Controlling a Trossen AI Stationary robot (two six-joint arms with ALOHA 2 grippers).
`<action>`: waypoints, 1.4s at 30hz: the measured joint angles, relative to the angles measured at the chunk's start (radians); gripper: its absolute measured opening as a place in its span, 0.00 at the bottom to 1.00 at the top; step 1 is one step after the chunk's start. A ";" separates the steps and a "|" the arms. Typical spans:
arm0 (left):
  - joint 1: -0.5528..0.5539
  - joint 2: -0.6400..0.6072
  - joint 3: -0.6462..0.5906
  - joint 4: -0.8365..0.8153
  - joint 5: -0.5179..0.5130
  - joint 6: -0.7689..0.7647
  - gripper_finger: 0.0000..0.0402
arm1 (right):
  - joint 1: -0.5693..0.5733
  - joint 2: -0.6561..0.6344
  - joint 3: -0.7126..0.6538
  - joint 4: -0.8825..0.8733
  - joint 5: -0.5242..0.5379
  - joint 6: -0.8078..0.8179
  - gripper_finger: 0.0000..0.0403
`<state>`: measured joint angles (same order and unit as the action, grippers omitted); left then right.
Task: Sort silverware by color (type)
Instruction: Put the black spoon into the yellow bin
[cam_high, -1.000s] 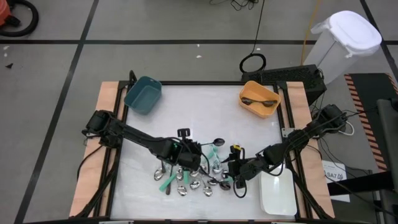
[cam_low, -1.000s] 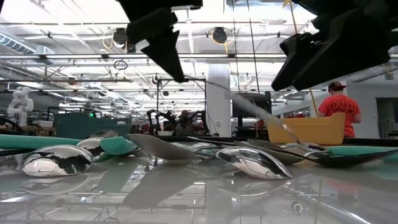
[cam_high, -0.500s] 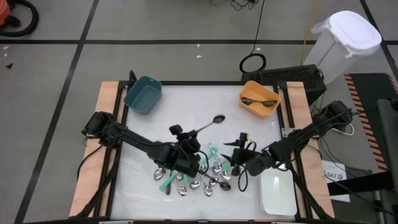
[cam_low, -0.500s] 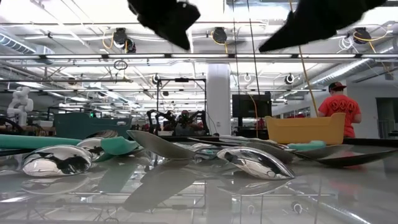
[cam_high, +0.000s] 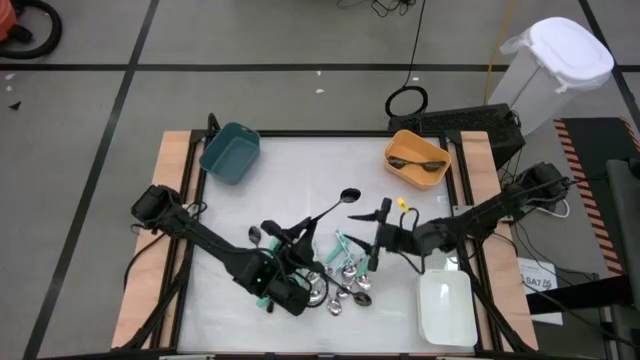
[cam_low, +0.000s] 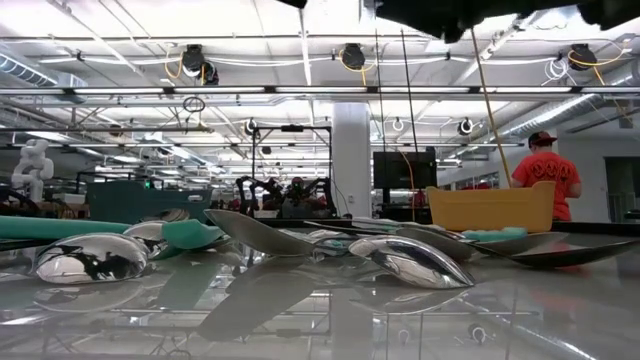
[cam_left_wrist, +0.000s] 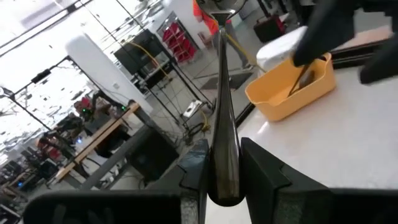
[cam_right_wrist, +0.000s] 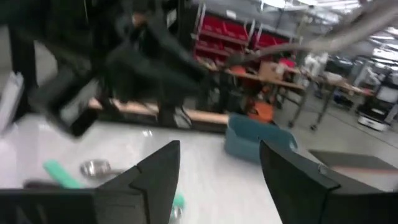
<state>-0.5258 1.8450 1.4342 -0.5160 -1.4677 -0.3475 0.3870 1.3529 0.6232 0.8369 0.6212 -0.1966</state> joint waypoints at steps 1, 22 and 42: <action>0.000 0.000 0.000 0.015 0.000 0.015 0.17 | -0.013 0.000 0.000 0.023 -0.025 0.002 0.53; 0.016 0.000 0.000 0.359 0.008 0.278 0.17 | -0.181 0.007 0.000 0.304 -0.313 0.215 0.45; 0.063 0.000 0.000 0.422 0.127 0.337 0.19 | -0.238 0.006 0.001 0.349 -0.388 0.265 0.03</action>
<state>-0.4631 1.8454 1.4338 -0.0944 -1.3407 -0.0100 0.1486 1.3586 0.6239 1.1862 0.2333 0.0684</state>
